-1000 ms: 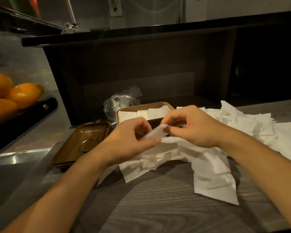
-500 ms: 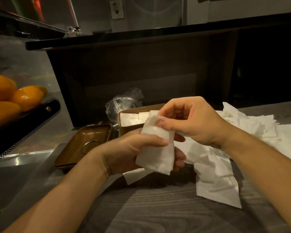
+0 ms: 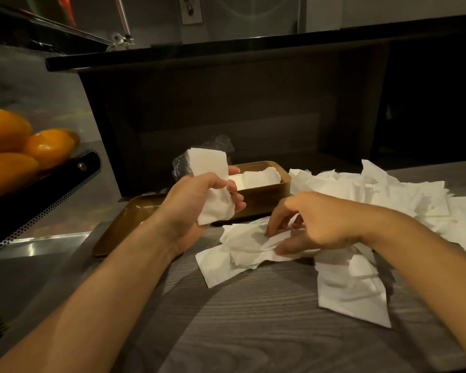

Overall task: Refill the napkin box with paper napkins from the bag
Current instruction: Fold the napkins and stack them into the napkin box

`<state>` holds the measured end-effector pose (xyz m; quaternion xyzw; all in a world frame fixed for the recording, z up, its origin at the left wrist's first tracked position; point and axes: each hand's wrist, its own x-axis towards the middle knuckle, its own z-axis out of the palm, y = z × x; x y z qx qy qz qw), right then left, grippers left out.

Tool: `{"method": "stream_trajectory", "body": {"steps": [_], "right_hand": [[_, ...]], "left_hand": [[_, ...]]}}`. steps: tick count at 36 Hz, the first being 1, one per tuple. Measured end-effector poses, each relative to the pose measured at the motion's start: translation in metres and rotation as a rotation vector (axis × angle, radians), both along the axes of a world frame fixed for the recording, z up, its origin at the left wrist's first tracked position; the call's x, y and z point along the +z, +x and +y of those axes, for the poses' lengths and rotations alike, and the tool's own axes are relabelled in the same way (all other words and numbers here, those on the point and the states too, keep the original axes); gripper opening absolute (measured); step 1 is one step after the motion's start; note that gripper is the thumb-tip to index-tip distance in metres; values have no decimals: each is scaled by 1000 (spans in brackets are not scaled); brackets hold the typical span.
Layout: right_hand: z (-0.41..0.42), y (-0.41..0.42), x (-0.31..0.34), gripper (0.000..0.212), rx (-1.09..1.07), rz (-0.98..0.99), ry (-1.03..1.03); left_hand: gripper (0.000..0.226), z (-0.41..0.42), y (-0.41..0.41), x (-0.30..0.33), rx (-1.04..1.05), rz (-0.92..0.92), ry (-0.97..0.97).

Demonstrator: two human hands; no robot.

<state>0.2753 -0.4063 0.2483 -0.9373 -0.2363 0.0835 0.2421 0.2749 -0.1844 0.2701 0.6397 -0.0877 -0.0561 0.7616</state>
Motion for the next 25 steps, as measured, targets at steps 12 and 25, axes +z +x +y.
{"method": "stream_trajectory", "body": {"steps": [12, 25], "right_hand": [[1, 4, -3, 12, -73, -113, 76], [7, -19, 29, 33, 35, -70, 682]], "left_hand": [[18, 1, 2, -1, 2, -70, 128], [38, -3, -12, -1, -290, 164, 131]]}}
